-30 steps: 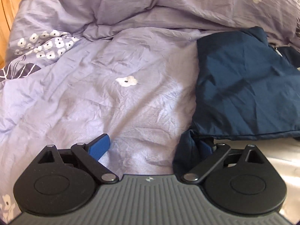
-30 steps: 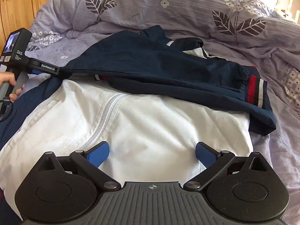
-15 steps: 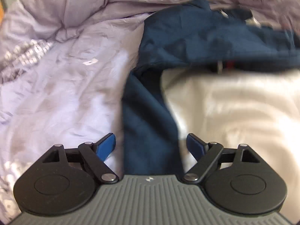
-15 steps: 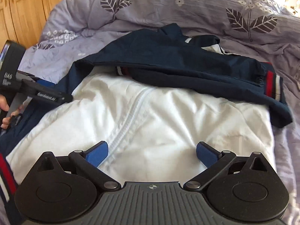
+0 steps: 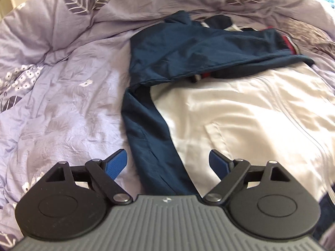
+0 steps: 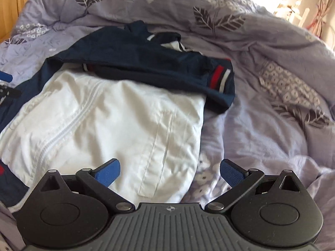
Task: Fold clothes
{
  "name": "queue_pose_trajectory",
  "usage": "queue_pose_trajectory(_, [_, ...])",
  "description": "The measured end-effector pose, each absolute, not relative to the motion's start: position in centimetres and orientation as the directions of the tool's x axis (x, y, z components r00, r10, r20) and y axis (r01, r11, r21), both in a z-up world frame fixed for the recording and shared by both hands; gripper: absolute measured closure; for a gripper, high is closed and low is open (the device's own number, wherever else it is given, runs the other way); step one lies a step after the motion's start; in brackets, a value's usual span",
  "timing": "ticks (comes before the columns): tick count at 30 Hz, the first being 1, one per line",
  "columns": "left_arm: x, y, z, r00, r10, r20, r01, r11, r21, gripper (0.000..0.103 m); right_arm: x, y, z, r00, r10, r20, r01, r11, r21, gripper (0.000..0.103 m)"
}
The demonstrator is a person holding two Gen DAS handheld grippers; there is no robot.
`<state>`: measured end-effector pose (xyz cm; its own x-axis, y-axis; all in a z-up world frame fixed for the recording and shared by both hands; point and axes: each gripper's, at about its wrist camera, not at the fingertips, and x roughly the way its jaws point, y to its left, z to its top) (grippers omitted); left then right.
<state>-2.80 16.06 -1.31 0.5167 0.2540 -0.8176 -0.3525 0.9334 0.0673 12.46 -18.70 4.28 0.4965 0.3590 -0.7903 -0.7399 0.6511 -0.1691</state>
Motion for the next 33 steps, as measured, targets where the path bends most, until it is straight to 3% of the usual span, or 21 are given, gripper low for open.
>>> queue_pose_trajectory(5, [-4.6, 13.5, -1.3, 0.525, 0.201, -0.827, -0.268, 0.961, 0.064, 0.015, 10.3, -17.1, 7.2, 0.473, 0.39, -0.79, -0.837, 0.48, -0.264, 0.0])
queue_pose_trajectory(12, [-6.6, 9.8, -0.3, 0.59, 0.109, -0.8, -0.08, 0.994, 0.076, 0.012, 5.6, -19.7, 8.6, 0.328, 0.48, -0.814, -0.909, 0.394, -0.134, 0.0])
queue_pose_trajectory(21, [-7.6, 8.0, -0.1, 0.59, 0.016, -0.807, 0.04, 0.998, 0.049, 0.011, 7.1, -19.9, 5.6, 0.099, 0.312, -0.945, -0.868, 0.491, 0.071, 0.007])
queue_pose_trajectory(25, [-7.8, 7.6, -0.2, 0.557, -0.011, -0.83, 0.065, 0.997, 0.03, 0.009, 8.3, -21.2, 4.8, 0.131, 0.276, -0.952, -0.8, 0.597, 0.063, 0.009])
queue_pose_trajectory(29, [-8.0, 7.0, -0.5, 0.515, -0.047, -0.856, 0.109, 0.994, 0.011, 0.009, 8.4, -22.3, 4.2, 0.141, 0.277, -0.951, -0.767, 0.638, 0.072, 0.017])
queue_pose_trajectory(31, [-8.2, 6.1, -0.9, 0.486, -0.065, -0.871, 0.164, 0.986, 0.018, 0.008, 8.2, -22.1, 4.0, 0.107, 0.297, -0.949, -0.769, 0.63, 0.11, 0.038])
queue_pose_trajectory(33, [-8.4, 4.8, -1.4, 0.477, -0.035, -0.878, 0.21, 0.975, 0.075, 0.008, 8.0, -21.9, 3.9, 0.097, 0.315, -0.944, -0.766, 0.629, 0.131, 0.045])
